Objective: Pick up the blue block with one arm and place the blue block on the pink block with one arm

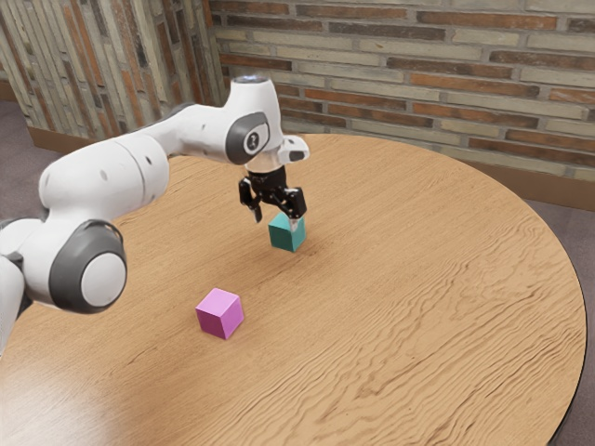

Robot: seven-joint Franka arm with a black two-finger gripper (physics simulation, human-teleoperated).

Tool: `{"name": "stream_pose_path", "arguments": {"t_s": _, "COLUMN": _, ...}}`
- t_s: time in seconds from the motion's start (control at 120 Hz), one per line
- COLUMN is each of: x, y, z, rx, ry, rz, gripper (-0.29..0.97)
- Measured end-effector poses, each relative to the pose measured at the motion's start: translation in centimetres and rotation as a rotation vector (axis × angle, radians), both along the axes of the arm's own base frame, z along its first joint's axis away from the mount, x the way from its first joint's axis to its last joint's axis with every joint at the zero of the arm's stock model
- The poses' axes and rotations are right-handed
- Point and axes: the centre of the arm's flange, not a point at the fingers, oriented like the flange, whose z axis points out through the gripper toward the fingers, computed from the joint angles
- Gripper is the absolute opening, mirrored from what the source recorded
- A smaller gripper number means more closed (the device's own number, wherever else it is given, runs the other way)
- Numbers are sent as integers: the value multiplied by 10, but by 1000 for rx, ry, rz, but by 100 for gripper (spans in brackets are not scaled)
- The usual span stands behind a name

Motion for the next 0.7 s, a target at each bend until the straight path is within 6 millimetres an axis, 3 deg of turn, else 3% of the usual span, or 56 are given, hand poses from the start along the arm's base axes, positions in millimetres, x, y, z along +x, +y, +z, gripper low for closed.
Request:
{"name": "stream_pose_path", "arguments": {"t_s": 0.217, "x": 8, "y": 4, "z": -6, "rx": -6, "ry": -23, "rz": 6, "gripper": 68}}
{"name": "stream_pose_path", "arguments": {"t_s": 0.408, "x": 18, "y": 9, "z": 6, "rx": -6, "ry": -84, "rz": 10, "gripper": 68}}
{"name": "stream_pose_path", "arguments": {"t_s": 0.7, "x": 27, "y": 21, "z": -20, "rx": -9, "ry": -118, "rz": 16, "gripper": 68}}
